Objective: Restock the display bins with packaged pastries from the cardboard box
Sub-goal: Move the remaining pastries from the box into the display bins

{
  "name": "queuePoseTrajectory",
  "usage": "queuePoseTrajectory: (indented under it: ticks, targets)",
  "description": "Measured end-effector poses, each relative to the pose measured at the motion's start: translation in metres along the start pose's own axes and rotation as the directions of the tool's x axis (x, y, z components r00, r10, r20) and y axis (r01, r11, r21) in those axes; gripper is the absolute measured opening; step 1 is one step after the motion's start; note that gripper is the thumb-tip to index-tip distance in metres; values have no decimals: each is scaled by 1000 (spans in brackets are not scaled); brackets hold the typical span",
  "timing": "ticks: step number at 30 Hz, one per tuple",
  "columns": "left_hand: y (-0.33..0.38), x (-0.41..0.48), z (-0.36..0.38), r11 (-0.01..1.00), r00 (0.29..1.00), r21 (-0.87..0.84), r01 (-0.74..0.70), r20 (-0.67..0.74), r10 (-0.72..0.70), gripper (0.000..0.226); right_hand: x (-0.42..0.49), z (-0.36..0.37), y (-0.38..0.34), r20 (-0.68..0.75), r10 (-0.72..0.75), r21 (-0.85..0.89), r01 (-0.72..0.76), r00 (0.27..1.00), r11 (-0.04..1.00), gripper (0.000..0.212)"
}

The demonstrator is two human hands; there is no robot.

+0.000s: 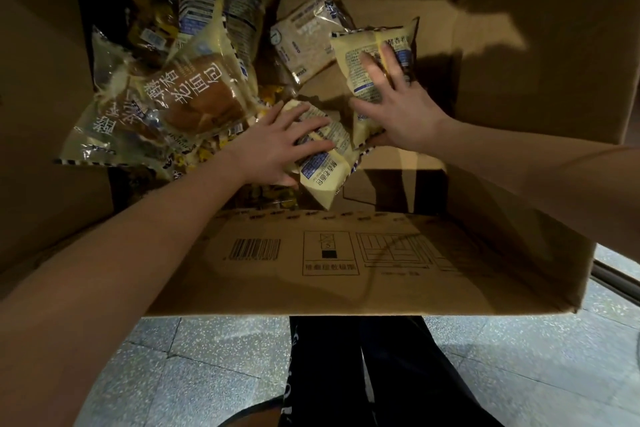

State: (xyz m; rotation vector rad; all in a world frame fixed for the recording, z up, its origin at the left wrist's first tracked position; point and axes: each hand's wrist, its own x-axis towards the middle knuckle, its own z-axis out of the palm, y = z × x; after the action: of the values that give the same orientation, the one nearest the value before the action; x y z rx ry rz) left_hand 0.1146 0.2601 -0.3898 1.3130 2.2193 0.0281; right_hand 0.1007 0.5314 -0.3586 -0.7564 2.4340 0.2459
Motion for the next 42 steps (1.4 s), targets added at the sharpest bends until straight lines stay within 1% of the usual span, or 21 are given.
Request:
queuePoseTrajectory:
  ticks: [2,6,9,11,13,15,18,21,23,25,26,29,32,34,37,38,40,41,42]
  targets:
    - [4,3,-1,999,999,22,39,-4,-39,99,4,-2,0,4,13,9,-13,1000,1000,69]
    - [6,12,-10,996,995,5,92,-29,-92,85,9,-18,6,-25,10,75,-8,1000,997,41]
    - [3,17,-20,978,984,-104,180,27,-178,87,8,-25,10,-93,30,110,-19,995,994,37]
    - [1,18,-30,943,970,-227,242,92,-227,87,9,-28,11,-123,63,208,-36,990,977,39]
    - [-1,18,-40,883,958,-372,287,123,-259,85,9,-38,14,-76,103,326,-73,992,943,43]
    - [-2,12,-48,787,943,-521,330,142,-301,82,8,-51,20,-36,152,445,-120,988,887,46]
    - [2,-5,-60,622,912,-690,369,141,-385,80,-1,-68,26,-52,211,653,-127,976,747,44]
    - [5,-28,-71,493,870,-775,394,142,-473,79,-16,-90,26,-37,278,790,-143,960,597,41]
    - [8,-43,-85,379,831,-848,370,120,-543,78,-26,-111,23,-15,291,855,-138,957,500,39]
    - [13,-60,-104,228,773,-920,320,114,-624,76,-37,-132,17,-33,288,878,-110,957,465,37]
    - [16,-69,-114,169,743,-941,294,113,-660,75,-43,-143,13,-44,289,888,-95,956,451,36]
    - [27,-102,-145,65,659,-979,194,81,-747,73,-64,-181,0,-86,262,922,-23,961,387,36]
    - [42,-141,-177,-17,604,-994,104,77,-793,66,-90,-224,-15,-126,225,949,51,966,311,37]
    - [59,-167,-198,-101,581,-995,10,88,-809,60,-109,-250,-28,-164,195,948,99,967,303,34]
    - [89,-207,-225,-152,549,-984,-94,76,-832,41,-136,-285,-50,-194,151,947,145,969,286,31]
    - [99,-221,-234,-162,545,-980,-117,73,-835,42,-145,-296,-58,-206,130,940,159,970,301,31]
    - [115,-249,-247,-168,551,-975,-148,60,-833,50,-161,-319,-74,-257,89,910,210,962,357,31]
    - [123,-262,-253,-169,553,-973,-157,55,-831,48,-168,-331,-83,-285,67,891,238,956,386,31]
    - [131,-277,-259,-175,547,-970,-166,56,-835,41,-174,-343,-93,-310,42,869,265,950,418,32]
